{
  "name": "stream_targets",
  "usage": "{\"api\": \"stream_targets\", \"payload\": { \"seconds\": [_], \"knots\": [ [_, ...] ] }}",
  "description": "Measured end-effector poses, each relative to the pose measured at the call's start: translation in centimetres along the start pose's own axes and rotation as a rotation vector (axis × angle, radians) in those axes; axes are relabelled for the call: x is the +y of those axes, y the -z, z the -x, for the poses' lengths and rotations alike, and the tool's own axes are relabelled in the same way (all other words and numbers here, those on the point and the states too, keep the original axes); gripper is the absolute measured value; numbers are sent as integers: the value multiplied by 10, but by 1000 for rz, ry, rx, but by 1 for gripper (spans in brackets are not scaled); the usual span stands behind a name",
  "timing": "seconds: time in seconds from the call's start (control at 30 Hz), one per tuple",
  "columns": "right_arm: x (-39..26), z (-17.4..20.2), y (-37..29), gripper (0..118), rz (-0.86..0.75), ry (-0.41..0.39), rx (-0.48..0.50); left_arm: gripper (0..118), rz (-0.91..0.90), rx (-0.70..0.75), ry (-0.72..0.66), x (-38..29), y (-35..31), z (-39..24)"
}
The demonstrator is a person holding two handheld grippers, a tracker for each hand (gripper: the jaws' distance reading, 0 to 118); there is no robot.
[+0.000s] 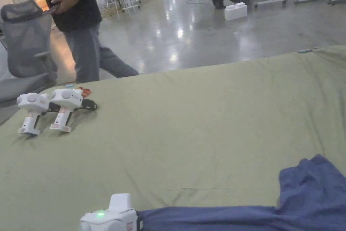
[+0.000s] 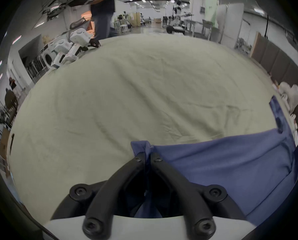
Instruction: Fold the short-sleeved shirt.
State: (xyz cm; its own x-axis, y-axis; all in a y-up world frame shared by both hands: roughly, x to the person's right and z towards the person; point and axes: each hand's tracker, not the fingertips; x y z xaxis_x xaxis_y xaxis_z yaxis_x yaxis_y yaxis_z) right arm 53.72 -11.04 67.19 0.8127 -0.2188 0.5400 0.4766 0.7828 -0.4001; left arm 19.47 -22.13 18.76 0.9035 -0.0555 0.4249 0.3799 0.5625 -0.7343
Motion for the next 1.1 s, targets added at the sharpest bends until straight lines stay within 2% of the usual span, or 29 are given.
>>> {"api": "stream_targets", "payload": {
  "seconds": [0.1, 0.13, 0.17, 0.23, 0.27, 0.3, 0.33, 0.47, 0.5, 0.53, 0.57, 0.6, 0.63, 0.77, 0.83, 0.87, 0.9, 1.1],
  "knots": [
    [32, -8, 36, 0, 30, -24, 31, 2, 41, -5, 17, 8, 2, 0],
    [49, -11, 57, 5, 80, -42, 30, 2, 58, -14, 16, 12, 2, 2],
    [63, -14, 77, 20, 139, -40, 29, 2, 70, -22, 10, 14, 3, 4],
    [89, -28, 129, 79, 189, 3, 40, 2, 91, -39, -13, 17, 5, 9],
    [100, -32, 151, 81, 241, 7, 30, 2, 97, -48, -34, 18, 5, 12],
    [108, -34, 176, 79, 288, 11, -6, 2, 99, -56, -56, 19, 2, 12],
    [113, -35, 199, 79, 324, -22, -55, 2, 100, -62, -63, 19, 2, 14],
    [112, -40, 271, 76, 500, -86, -132, 2, 103, -77, -62, 18, 4, 19],
    [104, -37, 282, 68, 544, -115, -141, 2, 103, -81, -65, 19, 4, 20],
    [99, -33, 287, 53, 570, -151, -144, 2, 102, -84, -69, 18, 3, 20],
    [95, -25, 283, 49, 544, -219, -155, 2, 100, -85, -71, 17, 5, 21],
    [97, -17, 275, 35, 498, -266, -162, 3, 96, -85, -70, 16, 4, 21],
    [94, -11, 271, 2, 500, -242, -137, 3, 87, -82, -64, 14, 3, 20],
    [94, -6, 265, 1, 496, -260, -140, 0, 58, -96, -65, 13, -17, 17],
    [101, -11, 241, 1, 433, -182, -112, 0, -8, -140, -121, 13, -29, 30],
    [104, -13, 223, 1, 385, -135, -74, 0, -53, -159, -130, 9, -46, 36],
    [107, -17, 205, 1, 357, -125, -52, 0, -87, -186, -117, 3, -66, 41],
    [79, -20, 78, 1, 231, -144, -14, 0, -174, -243, -90, -73, -168, 65]
  ]
}}
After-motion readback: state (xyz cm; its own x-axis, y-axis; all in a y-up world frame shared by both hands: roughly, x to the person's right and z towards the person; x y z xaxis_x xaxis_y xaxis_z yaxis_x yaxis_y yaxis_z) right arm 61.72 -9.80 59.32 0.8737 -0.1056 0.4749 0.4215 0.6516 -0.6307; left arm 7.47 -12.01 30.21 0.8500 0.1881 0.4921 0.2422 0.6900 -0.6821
